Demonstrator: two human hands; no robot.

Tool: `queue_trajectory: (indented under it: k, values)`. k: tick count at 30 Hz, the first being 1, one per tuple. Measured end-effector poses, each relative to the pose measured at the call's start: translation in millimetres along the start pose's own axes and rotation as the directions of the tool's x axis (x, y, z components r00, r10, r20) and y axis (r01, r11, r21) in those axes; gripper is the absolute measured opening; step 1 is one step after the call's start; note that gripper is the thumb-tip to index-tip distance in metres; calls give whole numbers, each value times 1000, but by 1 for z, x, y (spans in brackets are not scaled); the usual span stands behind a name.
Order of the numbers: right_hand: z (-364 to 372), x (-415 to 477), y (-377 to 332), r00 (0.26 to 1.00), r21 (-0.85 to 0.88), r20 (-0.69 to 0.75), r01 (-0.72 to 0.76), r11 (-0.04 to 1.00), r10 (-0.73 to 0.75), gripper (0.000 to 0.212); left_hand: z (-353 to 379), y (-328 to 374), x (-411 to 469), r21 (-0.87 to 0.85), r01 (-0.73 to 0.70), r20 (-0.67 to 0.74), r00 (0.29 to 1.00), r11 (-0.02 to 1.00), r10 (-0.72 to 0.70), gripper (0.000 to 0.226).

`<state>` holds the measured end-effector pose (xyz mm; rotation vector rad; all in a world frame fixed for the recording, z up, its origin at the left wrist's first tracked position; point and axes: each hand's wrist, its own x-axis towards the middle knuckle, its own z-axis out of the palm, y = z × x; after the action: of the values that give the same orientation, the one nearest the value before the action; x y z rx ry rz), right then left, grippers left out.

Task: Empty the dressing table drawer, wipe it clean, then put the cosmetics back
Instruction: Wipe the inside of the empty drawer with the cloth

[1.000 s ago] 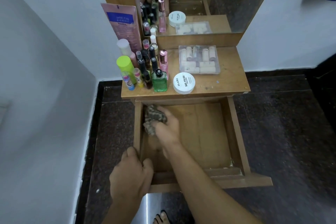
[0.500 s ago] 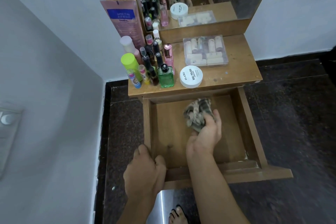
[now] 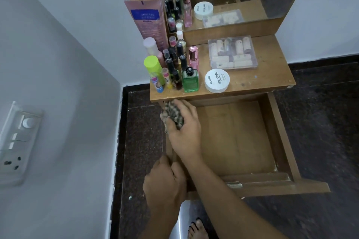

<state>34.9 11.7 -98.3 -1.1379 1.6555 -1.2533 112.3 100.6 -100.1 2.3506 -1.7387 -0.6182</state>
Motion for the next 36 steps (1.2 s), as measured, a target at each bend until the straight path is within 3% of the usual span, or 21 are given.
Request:
queue_trajectory:
  k: [5, 11, 14, 19, 24, 28, 33, 36]
  values:
    - [5, 8, 2, 965, -385, 244, 184, 904, -93, 57, -1, 2, -8, -99, 44, -128, 990, 994, -57, 51]
    - [16, 10, -10, 904, -581, 410, 363, 728, -123, 67, 0, 3, -11, -336, 27, -283, 951, 942, -128, 42]
    - [12, 8, -12, 849, -577, 510, 455, 679, -136, 71, -4, 3, -12, -501, 44, -356, 900, 865, -252, 36]
    - [-7, -13, -1, 820, -516, 556, 467, 718, -133, 66, -6, 7, -8, -622, 61, -397, 834, 781, -382, 36]
    - [-31, -41, 3, 732, -442, 674, 507, 740, -98, 72, -5, 3, -5, -716, 27, -435, 764, 697, -477, 58]
    - [-44, -57, 3, 635, -364, 769, 533, 764, -77, 61, -8, 5, -3, -754, 90, -383, 745, 651, -546, 70]
    - [-52, -64, 1, 542, -324, 840, 526, 786, -15, 59, -18, 5, -1, -725, 302, -272, 700, 619, -660, 78]
    - [-56, -56, -14, 470, -273, 882, 496, 824, 9, 41, -19, -2, 2, -817, 320, -151, 685, 481, -712, 80]
